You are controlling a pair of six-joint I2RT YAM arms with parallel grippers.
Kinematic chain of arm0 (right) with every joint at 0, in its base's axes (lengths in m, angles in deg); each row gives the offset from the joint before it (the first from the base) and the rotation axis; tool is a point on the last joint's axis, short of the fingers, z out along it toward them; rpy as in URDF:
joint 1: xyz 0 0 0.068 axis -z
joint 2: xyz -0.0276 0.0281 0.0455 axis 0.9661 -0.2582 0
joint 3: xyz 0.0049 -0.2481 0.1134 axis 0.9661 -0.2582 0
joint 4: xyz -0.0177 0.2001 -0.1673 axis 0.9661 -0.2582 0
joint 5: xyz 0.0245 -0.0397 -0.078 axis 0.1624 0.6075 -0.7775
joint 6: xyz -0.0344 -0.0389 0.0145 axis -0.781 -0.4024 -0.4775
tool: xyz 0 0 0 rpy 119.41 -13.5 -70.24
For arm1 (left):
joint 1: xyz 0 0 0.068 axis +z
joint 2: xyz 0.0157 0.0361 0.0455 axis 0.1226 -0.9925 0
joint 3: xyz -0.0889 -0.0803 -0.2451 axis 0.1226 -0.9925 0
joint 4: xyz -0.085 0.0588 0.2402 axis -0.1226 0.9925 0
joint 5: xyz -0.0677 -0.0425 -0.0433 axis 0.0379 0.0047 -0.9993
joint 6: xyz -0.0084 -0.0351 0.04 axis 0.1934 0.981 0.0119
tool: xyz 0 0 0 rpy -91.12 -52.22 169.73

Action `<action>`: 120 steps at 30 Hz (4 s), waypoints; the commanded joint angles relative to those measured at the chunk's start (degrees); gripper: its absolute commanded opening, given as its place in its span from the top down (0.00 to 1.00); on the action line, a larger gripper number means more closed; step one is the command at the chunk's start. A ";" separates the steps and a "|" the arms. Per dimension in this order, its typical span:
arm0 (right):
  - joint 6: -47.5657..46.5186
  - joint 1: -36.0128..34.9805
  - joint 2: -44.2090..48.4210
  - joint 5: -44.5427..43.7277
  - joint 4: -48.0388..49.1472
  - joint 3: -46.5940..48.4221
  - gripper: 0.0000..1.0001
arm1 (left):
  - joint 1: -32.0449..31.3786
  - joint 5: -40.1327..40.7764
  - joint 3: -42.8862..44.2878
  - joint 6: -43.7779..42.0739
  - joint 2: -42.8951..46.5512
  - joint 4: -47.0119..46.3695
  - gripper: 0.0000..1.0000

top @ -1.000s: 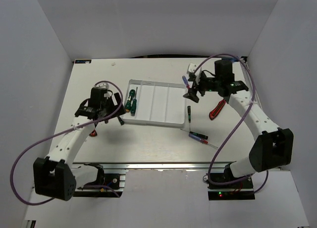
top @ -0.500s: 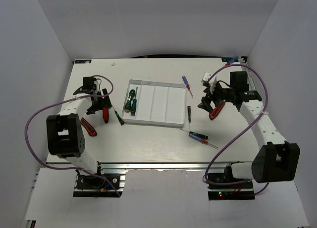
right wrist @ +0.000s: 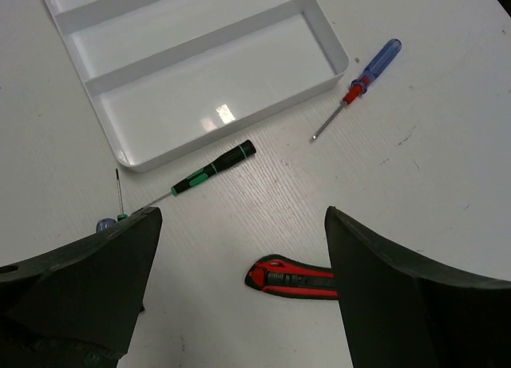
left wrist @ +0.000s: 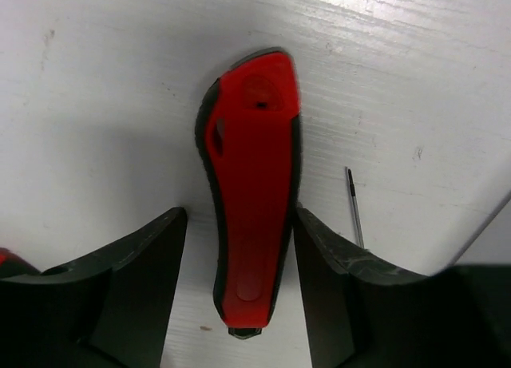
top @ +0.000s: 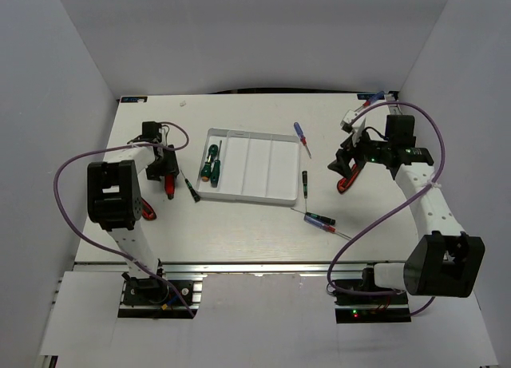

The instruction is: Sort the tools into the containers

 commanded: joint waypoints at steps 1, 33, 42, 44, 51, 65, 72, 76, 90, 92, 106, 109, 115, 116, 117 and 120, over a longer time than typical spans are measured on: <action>2.46 2.05 -0.93 1.84 1.53 1.11 0.11 | -0.06 0.12 0.91 -0.97 -0.29 -0.95 0.35; 3.78 3.72 -3.04 2.28 2.76 1.11 0.11 | -14.38 -21.76 -0.69 10.19 18.18 -4.11 0.83; 4.22 3.81 -1.20 1.84 2.59 -0.91 0.11 | -22.12 -18.69 8.36 11.07 7.28 -6.84 0.82; 4.22 3.90 -0.76 1.58 2.67 -1.79 0.11 | -23.35 -17.46 9.77 10.63 4.46 -6.76 0.82; 6.67 4.25 -0.32 0.35 3.64 -2.93 0.11 | -25.37 -14.12 12.77 9.75 -0.64 -5.70 0.71; 18.62 4.43 -1.54 -7.03 10.14 -5.04 0.11 | -26.34 -10.78 14.35 9.92 -2.31 -4.47 0.38; 32.76 4.60 -5.49 -18.26 13.39 -5.13 0.11 | -26.34 -8.15 14.45 9.92 2.95 -3.50 0.23; 41.65 4.51 -9.10 -34.25 13.13 -4.25 0.11 | -26.25 -4.81 10.06 10.80 9.98 -3.50 0.09; 55.28 3.55 -28.95 -46.23 8.91 4.62 0.11 | -23.97 8.11 -16.40 18.44 40.99 -3.07 0.02; 56.07 3.20 -30.28 -47.20 9.18 5.07 0.12 | -23.70 9.61 -18.16 18.97 43.20 -1.84 0.02; 56.52 2.67 -31.08 -46.68 10.41 1.38 0.55 | -23.18 15.06 -23.35 21.61 51.48 -0.07 0.02; 56.08 2.67 -30.64 -45.53 11.02 1.55 0.68 | -23.18 15.50 -23.88 21.62 52.70 0.01 0.02; 52.31 1.97 -24.41 -36.67 15.49 3.39 0.87 | -23.09 16.82 -25.11 22.31 56.21 1.59 0.02; 51.60 1.70 -22.40 -35.35 16.29 3.66 0.88 | -23.09 16.99 -25.72 22.49 56.83 1.86 0.02; 50.81 1.18 -21.59 -32.55 16.90 3.92 0.90 | -23.09 17.26 -26.07 22.41 57.36 1.95 0.02; 48.17 -2.42 -19.22 -28.32 17.44 6.12 0.93 | -23.00 17.52 -26.96 23.19 59.03 2.12 0.02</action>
